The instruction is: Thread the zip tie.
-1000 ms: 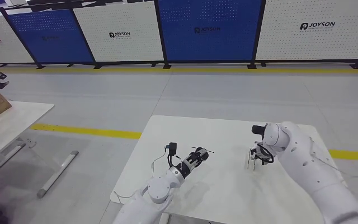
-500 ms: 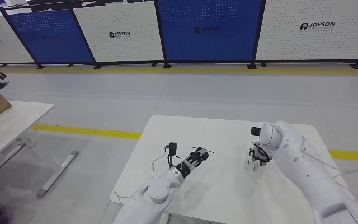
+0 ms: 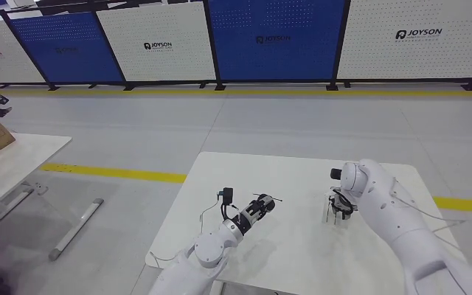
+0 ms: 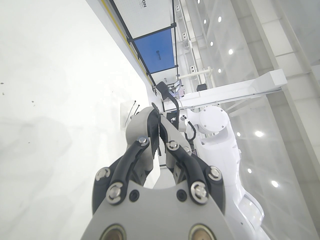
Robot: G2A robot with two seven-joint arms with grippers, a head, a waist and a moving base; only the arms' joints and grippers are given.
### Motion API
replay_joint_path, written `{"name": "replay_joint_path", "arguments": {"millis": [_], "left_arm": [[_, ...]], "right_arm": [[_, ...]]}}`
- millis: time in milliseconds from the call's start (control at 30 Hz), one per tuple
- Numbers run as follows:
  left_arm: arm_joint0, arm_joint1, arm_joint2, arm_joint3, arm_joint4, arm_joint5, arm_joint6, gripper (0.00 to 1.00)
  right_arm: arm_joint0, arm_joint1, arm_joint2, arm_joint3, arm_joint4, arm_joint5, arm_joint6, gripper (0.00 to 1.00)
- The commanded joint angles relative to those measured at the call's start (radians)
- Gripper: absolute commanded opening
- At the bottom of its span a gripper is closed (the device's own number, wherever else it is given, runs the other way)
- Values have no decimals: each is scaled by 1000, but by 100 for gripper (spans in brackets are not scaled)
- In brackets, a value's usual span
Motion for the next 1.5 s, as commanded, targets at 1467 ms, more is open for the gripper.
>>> {"name": "replay_joint_path", "arguments": {"millis": [1467], "left_arm": [[0,0,0,0,0,0,0,0]], "right_arm": [[55,-58,35,123,-12,-139,-25,0]]}}
